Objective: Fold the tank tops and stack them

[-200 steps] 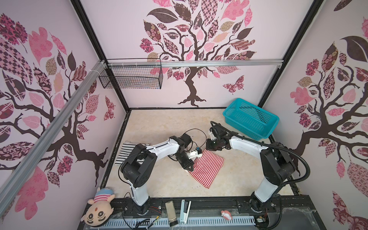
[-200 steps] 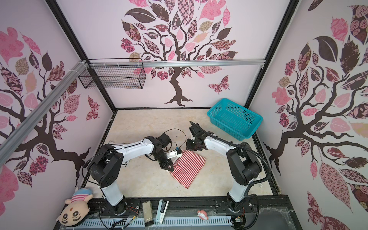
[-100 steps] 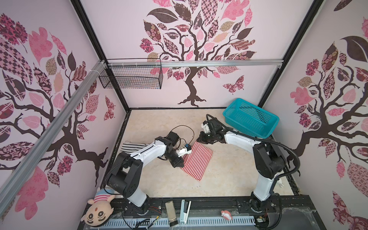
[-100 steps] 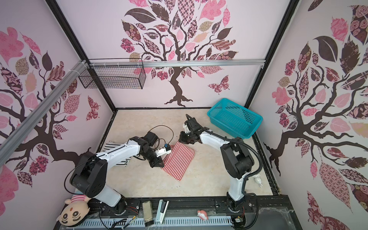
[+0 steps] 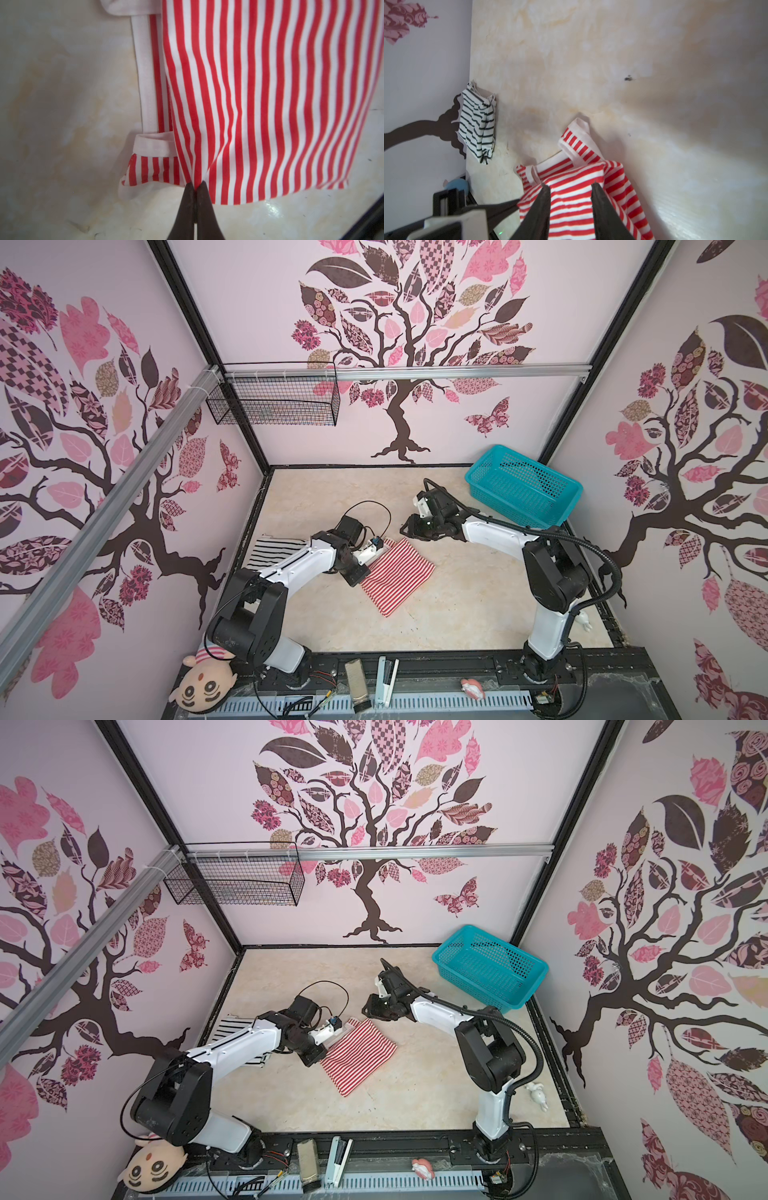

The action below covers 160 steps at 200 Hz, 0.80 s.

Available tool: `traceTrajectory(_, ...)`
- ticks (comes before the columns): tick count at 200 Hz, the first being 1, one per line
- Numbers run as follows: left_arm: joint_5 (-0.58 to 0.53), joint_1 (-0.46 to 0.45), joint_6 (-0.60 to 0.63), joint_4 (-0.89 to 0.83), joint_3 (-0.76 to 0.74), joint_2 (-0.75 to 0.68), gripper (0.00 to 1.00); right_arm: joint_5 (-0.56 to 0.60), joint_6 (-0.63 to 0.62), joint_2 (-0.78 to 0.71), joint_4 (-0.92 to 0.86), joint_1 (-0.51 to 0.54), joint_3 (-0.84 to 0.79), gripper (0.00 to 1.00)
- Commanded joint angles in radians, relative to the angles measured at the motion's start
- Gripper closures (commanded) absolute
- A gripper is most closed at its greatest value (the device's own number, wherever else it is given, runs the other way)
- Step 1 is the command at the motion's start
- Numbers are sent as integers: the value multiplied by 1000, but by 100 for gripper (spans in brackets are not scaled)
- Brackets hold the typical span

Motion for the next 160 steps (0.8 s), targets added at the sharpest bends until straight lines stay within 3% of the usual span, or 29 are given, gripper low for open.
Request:
traceTrajectory(1, -193, 4, -40, 62, -4, 26, 94, 42, -19, -44, -45, 44, 18, 77)
traceTrajectory(26, -248, 4, -42, 73, 9, 59, 79, 9, -17, -6, -19, 48, 0, 93)
traceTrajectory(45, -282, 5, -51, 85, 21, 96, 74, -12, -4, 40, -2, 63, 7, 96)
traceTrajectory(70, -325, 7, -74, 116, 28, 112, 60, -28, 17, 123, 9, 87, 37, 96)
traceTrajectory(112, -382, 12, -84, 161, 26, 77, 50, 22, 55, 226, 4, 89, 59, 92)
traceTrajectory(137, -340, 59, -87, 156, 20, -10, 45, 24, 30, 238, 6, 89, 69, 88)
traceTrajectory(160, -243, 197, -74, 99, 55, -83, 42, -8, 30, 166, 39, 110, 38, 70)
